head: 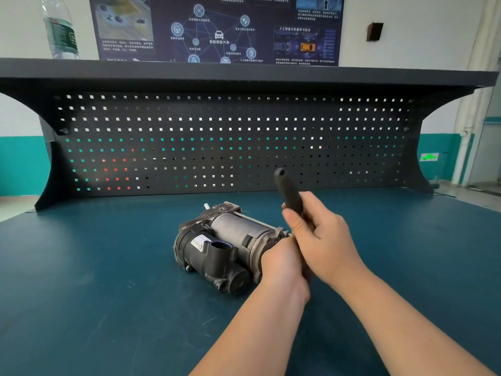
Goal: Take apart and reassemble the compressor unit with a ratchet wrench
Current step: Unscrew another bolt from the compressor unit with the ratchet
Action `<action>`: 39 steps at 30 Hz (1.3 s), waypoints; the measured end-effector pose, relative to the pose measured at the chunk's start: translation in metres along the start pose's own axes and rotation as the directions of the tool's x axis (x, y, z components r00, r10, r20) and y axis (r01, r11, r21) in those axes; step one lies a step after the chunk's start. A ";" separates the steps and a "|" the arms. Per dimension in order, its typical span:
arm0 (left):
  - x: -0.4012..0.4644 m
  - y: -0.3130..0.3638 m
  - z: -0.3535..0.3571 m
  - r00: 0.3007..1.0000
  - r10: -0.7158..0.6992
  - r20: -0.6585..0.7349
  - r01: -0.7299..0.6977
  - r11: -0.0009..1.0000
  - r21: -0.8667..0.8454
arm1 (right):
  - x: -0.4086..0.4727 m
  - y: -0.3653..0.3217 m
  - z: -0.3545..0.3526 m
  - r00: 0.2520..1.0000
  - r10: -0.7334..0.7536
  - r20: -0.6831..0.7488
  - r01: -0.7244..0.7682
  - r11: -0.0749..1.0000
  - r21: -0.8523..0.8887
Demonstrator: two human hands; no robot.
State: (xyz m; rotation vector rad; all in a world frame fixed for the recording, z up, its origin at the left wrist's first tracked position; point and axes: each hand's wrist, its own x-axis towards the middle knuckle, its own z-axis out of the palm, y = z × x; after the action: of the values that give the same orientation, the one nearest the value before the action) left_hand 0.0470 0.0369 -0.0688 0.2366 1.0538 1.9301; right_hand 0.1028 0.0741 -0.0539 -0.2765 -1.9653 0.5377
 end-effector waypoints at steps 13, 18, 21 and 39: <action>-0.006 0.003 0.005 0.997 -0.067 -0.042 0.071 0.994 0.078 | 0.009 0.028 -0.001 0.290 0.894 0.341 -0.454 -0.185 0.872; -0.006 -0.001 0.003 0.994 -0.069 -0.089 0.074 0.995 0.063 | 0.012 0.016 0.000 0.822 0.541 -0.179 -0.379 0.754 0.537; -0.009 0.001 0.003 0.993 -0.103 -0.063 0.106 0.993 0.050 | 0.002 0.007 0.002 0.984 0.140 -0.111 -0.115 0.972 0.206; -0.005 -0.002 0.003 0.986 -0.034 -0.166 0.051 0.994 0.101 | 0.015 0.023 0.000 0.598 0.799 -0.061 -0.554 0.468 0.688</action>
State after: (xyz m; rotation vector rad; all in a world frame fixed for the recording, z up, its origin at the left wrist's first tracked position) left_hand 0.0524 0.0355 -0.0673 0.1136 1.2612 1.8827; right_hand 0.0953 0.1004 -0.0532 -0.7292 -1.1111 1.5143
